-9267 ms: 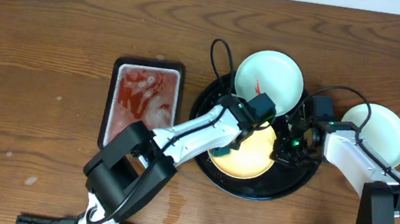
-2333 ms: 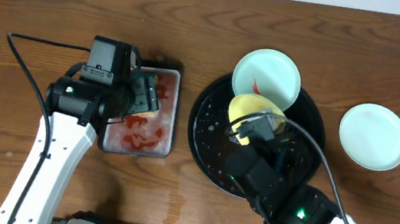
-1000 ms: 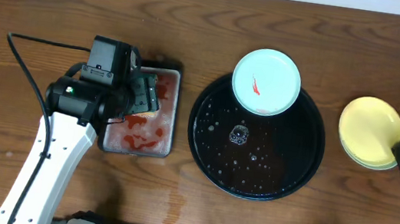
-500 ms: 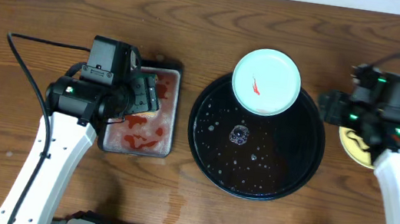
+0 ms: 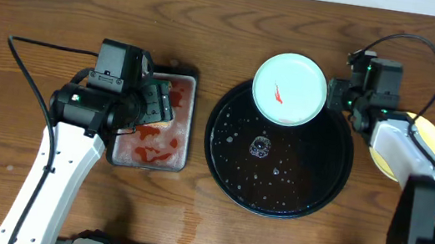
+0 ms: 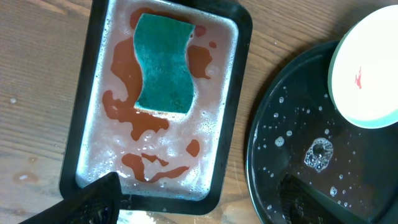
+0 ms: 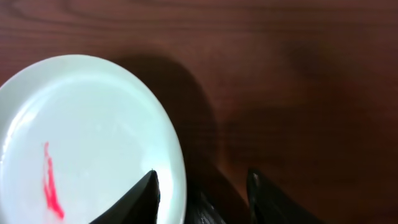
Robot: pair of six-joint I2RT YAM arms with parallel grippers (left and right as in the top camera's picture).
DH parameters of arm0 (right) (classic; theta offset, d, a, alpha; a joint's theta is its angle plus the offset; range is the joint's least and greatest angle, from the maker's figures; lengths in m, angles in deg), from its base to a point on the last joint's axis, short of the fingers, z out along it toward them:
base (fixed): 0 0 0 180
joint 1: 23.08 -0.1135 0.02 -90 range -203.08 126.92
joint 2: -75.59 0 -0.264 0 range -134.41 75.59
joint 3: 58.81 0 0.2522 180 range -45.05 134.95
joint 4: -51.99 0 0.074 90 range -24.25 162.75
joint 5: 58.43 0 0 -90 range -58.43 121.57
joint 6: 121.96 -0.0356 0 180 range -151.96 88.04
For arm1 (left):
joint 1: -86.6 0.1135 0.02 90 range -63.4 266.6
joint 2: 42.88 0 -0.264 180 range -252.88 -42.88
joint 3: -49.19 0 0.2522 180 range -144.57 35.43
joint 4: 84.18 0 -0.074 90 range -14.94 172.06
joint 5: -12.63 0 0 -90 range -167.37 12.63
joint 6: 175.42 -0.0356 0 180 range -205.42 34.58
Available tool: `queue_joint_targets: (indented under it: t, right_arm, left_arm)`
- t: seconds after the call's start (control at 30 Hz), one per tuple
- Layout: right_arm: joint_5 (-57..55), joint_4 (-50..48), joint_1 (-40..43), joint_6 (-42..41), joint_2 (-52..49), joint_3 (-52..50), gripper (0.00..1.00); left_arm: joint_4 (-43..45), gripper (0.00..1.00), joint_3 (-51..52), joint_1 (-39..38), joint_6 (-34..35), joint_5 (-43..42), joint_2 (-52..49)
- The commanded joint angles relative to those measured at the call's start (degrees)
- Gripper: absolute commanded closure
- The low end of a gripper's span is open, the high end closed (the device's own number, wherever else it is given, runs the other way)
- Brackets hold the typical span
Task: Clean dirty plates on tray and stack at the side
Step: 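Grasp the pale green plate rim with the right gripper, pull it center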
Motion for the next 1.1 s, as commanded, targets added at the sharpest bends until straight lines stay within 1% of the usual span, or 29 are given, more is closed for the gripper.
queue_joint_targets:
  t: [0.0,0.13,0.17,0.23,0.27,0.3,0.4,0.47,0.5,0.67,0.83,0.87,0.93,1.07]
  right_arm:
    - [2.6,-2.1,-0.7,0.7,-3.5,-0.1,0.59]
    - [4.2,-3.8,-1.5,0.7,-6.6,-0.1,0.61]
    - [4.3,-3.8,-1.8,0.7,-7.1,-0.1,0.62]
    - [3.6,-3.7,-2.0,0.8,-7.3,-0.1,0.83]
    - [3.7,-3.5,-1.9,0.7,-6.6,-0.1,0.97]
    - [3.7,-3.1,-1.9,0.7,-5.9,-0.1,0.99]
    - [3.7,-0.5,-2.0,0.6,-2.4,-0.1,0.99]
    - [3.7,4.7,-2.0,-2.1,3.0,-0.1,0.99]
    - [3.3,9.1,-2.0,-5.6,6.7,-0.1,0.99]
    - [-2.2,24.3,-2.0,-16.5,14.3,-0.1,0.99]
    - [-5.7,41.9,-2.1,-25.0,15.4,-0.5,0.99]
    - [-7.1,43.7,-2.1,-26.2,15.1,-1.0,0.99]
    - [-9.8,44.2,-2.1,-27.6,14.6,-2.6,0.99]
    - [-9.9,40.4,-2.1,-30.8,14.4,-6.7,0.99]
  left_arm:
    - [-0.2,0.19,-0.5,0.2,-0.6,0.1,-0.1]
    - [-0.2,0.19,-0.5,0.2,-0.6,0.1,-0.1]
    - [-0.2,0.19,-0.5,0.2,-0.6,0.1,-0.1]
    - [-0.2,0.18,-0.5,0.2,-0.6,0.1,-0.1]
    - [-0.2,0.19,-0.5,0.2,-0.6,0.1,-0.1]
    - [-0.2,0.19,-0.5,0.2,-0.6,0.1,-0.1]
    - [-0.2,0.19,-0.5,0.2,-0.6,0.1,-0.1]
    - [-0.2,0.19,-0.5,0.2,-0.6,0.1,-0.1]
    - [-0.2,0.19,-0.5,0.2,-0.6,0.1,-0.1]
    - [-0.2,0.19,-0.5,0.2,-0.6,0.1,-0.1]
    - [-0.2,0.19,-0.5,0.2,-0.6,0.1,-0.1]
    - [-0.2,0.19,-0.5,0.2,-0.6,0.1,-0.1]
    - [-0.2,0.19,-0.5,0.2,-0.6,0.1,-0.1]
    - [-0.2,0.19,-0.5,0.2,-0.6,0.1,-0.1]
